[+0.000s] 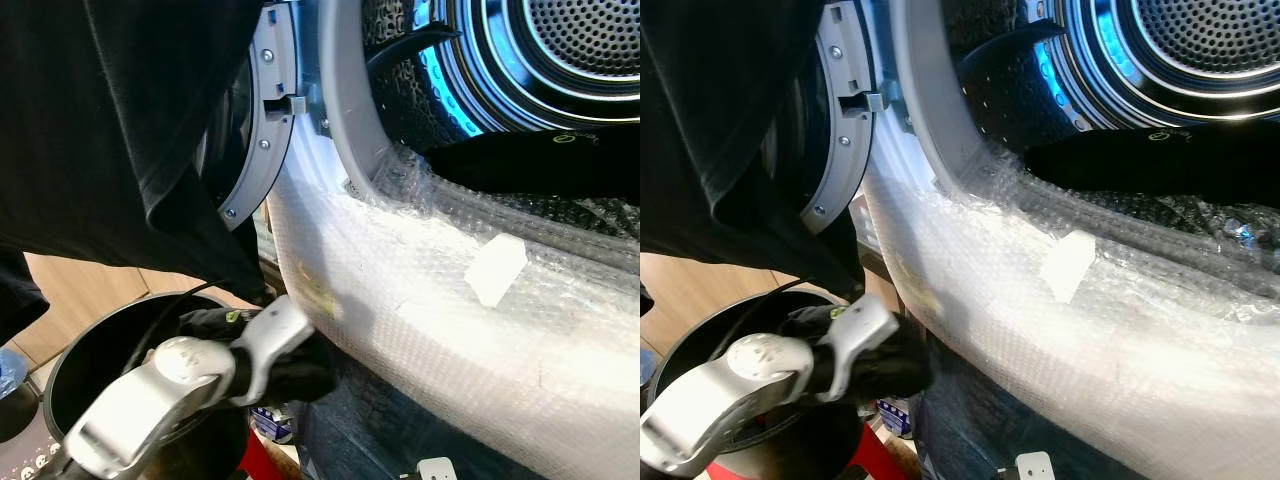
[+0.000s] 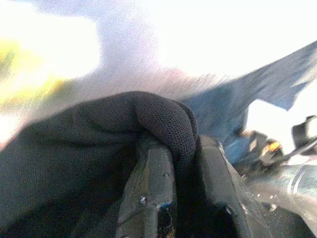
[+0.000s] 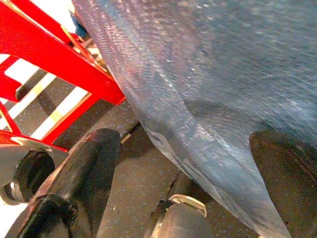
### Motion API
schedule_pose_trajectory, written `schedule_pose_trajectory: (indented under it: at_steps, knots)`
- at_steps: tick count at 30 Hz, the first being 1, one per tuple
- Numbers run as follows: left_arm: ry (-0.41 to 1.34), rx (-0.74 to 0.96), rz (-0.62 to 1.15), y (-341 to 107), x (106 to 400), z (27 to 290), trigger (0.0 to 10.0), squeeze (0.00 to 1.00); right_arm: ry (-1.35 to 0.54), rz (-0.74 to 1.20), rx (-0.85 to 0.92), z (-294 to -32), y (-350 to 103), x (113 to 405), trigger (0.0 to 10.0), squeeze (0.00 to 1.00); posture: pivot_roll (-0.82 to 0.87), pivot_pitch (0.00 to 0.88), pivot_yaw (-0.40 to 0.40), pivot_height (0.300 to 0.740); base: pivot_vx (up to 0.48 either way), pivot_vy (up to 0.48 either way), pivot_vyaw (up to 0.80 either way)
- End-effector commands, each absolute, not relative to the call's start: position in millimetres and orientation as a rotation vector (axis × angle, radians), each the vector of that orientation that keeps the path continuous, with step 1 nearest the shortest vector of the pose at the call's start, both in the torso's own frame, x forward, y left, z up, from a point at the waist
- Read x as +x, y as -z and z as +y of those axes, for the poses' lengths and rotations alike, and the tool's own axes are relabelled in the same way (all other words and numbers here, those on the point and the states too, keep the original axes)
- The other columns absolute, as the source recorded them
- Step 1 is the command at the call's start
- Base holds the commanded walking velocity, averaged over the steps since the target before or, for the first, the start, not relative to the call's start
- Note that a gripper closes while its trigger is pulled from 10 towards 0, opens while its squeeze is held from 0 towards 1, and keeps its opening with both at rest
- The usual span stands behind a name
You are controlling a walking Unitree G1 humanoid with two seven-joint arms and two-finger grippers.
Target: Clothes washing
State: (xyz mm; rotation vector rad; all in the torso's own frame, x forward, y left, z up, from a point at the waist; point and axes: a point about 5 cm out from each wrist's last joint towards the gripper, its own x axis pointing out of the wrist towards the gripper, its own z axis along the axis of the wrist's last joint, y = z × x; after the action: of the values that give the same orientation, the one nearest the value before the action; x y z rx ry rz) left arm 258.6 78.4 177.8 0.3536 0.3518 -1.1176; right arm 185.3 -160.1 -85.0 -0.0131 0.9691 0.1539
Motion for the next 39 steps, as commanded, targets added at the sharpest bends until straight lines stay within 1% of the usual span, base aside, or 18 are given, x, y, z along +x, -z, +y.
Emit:
schedule_pose_trajectory:
  at_steps: [1,7,10,14,16,18,19,22,24,26,28,30,31,34,36,38,39]
  knots:
    - [1.248,0.399,0.272,-187,256,54,0.0,0.0,-0.151,0.966,-0.001,-157,85,185,10.0,0.0,0.11,0.0,0.046,0.74,0.0,0.0,0.0]
    - [1.403,0.368,0.25,-186,243,23,0.0,0.0,-0.154,0.958,0.008,-154,85,186,10.0,0.0,0.09,0.0,0.052,0.74,0.0,0.0,0.0]
    - [1.41,0.372,0.253,-186,243,21,0.0,0.0,-0.154,0.958,0.008,-154,85,186,10.0,0.0,0.09,0.0,0.052,0.74,0.0,0.0,0.0]
    - [1.513,0.279,0.218,-190,233,-14,0.0,0.0,-0.156,0.964,0.004,-154,86,184,10.0,0.0,0.09,0.0,0.057,0.74,0.0,0.0,0.0]
    - [1.507,0.253,0.228,-187,231,-14,0.0,0.0,-0.154,0.963,0.006,-155,86,184,10.0,0.0,0.09,0.0,0.057,0.74,0.0,0.0,0.0]
    - [1.471,0.234,0.252,-180,232,-4,0.0,0.0,-0.154,0.964,0.004,-155,86,183,10.0,0.0,0.08,0.0,0.058,0.74,0.0,0.0,0.0]
    - [1.406,0.213,0.297,-169,234,14,0.0,0.0,-0.174,0.963,-0.025,-156,86,182,10.0,0.0,0.08,0.0,0.055,0.74,0.0,0.0,0.0]
    - [1.337,0.21,0.348,-158,236,32,0.0,0.0,-0.219,0.953,-0.062,-157,86,182,10.0,0.0,0.1,0.0,0.041,0.74,0.0,0.0,0.0]
    - [1.245,0.213,0.406,-146,238,54,0.0,0.0,-0.297,0.933,-0.113,-160,84,183,10.0,0.0,0.1,0.0,0.036,0.74,0.0,0.0,0.0]
    - [1.181,0.199,0.426,-142,239,66,0.0,0.0,-0.352,0.924,-0.148,-164,83,183,10.0,0.0,0.09,0.0,0.029,0.74,0.0,0.0,0.0]
    - [1.167,0.198,0.428,-142,239,69,0.0,0.0,-0.366,0.924,-0.161,-165,83,182,10.0,0.0,0.09,0.0,0.029,0.74,0.0,0.0,0.0]
    - [1.0,0.174,0.431,-138,248,89,0.0,0.0,-0.489,0.917,-0.191,-173,81,179,10.0,0.0,0.08,0.004,0.011,0.74,0.0,0.0,0.0]
    - [0.969,0.172,0.43,-137,250,94,0.0,0.0,-0.517,0.914,-0.201,-175,80,179,10.0,0.0,0.08,0.004,0.011,0.74,0.0,0.0,0.0]
    - [0.952,0.166,0.45,-134,247,105,0.0,0.0,-0.595,0.909,-0.204,-183,77,177,10.0,0.0,0.07,0.014,-0.002,0.74,0.0,0.0,0.0]
    - [0.954,0.202,0.488,-127,242,114,0.0,0.0,-0.695,0.905,-0.234,-189,75,174,10.0,0.0,0.07,0.017,-0.002,0.74,0.0,0.0,0.0]
    - [0.92,0.2,0.504,-123,242,119,0.0,0.0,-0.742,0.894,-0.258,-193,72,174,10.0,0.0,0.06,0.021,-0.003,0.74,0.0,0.0,0.0]
    - [0.933,0.2,0.521,-119,239,120,0.0,0.0,-0.766,0.884,-0.24,-196,68,177,10.0,0.0,0.05,0.022,-0.007,0.74,0.0,0.0,0.0]
